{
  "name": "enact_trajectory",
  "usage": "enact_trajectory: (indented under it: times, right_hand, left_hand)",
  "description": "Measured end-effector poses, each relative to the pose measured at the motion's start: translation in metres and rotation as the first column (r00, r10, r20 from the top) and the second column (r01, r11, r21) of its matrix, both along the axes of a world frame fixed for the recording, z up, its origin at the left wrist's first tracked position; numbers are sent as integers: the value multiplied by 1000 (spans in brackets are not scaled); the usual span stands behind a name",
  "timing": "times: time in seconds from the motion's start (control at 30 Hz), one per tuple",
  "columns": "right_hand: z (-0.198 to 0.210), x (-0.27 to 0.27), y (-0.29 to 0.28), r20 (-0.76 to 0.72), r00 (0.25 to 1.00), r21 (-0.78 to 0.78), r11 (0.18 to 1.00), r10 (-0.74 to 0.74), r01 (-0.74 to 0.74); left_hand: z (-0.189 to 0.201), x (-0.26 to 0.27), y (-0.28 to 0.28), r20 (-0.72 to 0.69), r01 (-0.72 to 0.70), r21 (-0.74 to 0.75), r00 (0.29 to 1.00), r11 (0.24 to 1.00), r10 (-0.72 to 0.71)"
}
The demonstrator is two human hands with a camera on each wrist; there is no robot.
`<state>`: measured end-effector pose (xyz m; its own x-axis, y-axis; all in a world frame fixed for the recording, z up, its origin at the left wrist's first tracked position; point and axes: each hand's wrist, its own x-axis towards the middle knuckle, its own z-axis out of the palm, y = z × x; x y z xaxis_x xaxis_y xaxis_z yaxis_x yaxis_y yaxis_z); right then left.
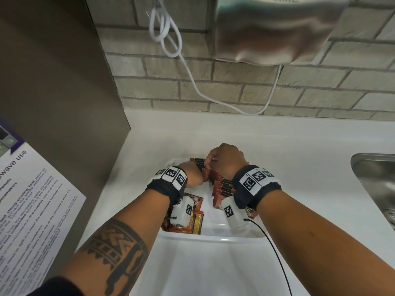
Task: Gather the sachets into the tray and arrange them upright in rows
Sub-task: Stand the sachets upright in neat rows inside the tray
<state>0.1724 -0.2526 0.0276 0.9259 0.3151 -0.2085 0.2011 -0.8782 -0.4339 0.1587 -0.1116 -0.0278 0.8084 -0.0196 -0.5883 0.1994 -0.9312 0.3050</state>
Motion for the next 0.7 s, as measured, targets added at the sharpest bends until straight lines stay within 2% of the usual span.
enact_trajectory:
  times: [0.5,0.7]
  right_hand:
    - [6,-1,-4,21,1000,-13,1000,8,-7]
    - [25,-13,-5,59,998,44,998,35,-38]
  left_hand:
    - [15,-9,-4,6,-71,-36,997,997,71]
    - [42,-18,7,68,26,82,997,996,-32]
